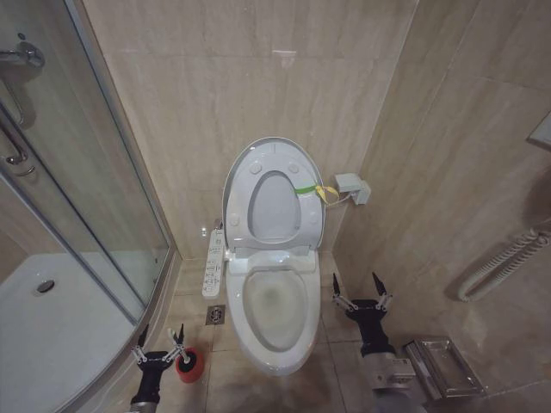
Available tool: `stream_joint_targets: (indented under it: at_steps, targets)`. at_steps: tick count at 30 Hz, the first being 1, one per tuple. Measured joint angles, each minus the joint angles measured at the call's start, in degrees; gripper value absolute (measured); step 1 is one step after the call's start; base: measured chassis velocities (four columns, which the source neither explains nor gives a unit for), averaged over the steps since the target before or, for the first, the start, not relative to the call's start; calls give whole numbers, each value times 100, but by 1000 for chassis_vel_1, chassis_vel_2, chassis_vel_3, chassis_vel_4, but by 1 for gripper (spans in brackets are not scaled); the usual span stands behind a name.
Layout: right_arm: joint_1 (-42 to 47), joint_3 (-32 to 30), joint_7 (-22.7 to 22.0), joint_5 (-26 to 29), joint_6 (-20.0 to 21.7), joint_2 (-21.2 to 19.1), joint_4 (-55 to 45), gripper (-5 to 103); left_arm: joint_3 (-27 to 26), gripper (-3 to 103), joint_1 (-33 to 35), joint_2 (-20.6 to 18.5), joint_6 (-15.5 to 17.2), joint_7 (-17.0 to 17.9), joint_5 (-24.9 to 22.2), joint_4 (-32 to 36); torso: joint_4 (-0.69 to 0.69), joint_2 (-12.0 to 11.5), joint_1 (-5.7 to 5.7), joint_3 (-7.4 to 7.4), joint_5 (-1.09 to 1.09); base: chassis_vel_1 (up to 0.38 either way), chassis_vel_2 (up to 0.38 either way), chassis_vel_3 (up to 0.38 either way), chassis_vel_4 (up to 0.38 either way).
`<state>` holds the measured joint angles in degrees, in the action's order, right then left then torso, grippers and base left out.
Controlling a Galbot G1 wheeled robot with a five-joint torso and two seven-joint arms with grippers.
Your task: Open the toilet lid, clean the toilet bowl with a toilet brush, close the toilet lid, and flush.
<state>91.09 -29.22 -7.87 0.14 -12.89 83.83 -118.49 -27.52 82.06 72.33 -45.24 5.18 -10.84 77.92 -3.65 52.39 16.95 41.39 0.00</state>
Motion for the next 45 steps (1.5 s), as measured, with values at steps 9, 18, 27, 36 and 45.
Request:
stream_joint_targets:
  at_steps: [9,18,27,36,45]
  targets:
    - [0,0,0,0,0,0,0,100,-401,101,905,67,491,325,103,1664,1,0,0,0,0,0,0,0,0]
    - [0,0,1,0,0,0,0,100,-612,98,1395,31,1426,627,-22,3465,0,0,0,0,1,0,0,0,0]
    - [0,0,1,0,0,0,0,100,-336,98,1698,79,2355,550,-414,4422,0,0,0,0,0,0,0,0,0]
    - [0,0,1,0,0,0,0,100,-267,98,1965,174,2396,592,-115,4679,1,0,0,0,0,0,0,0,0]
    - [0,0,1,0,0,0,0,100,-506,97,2093,240,2184,650,-51,4520,1,0,0,0,0,0,0,0,0]
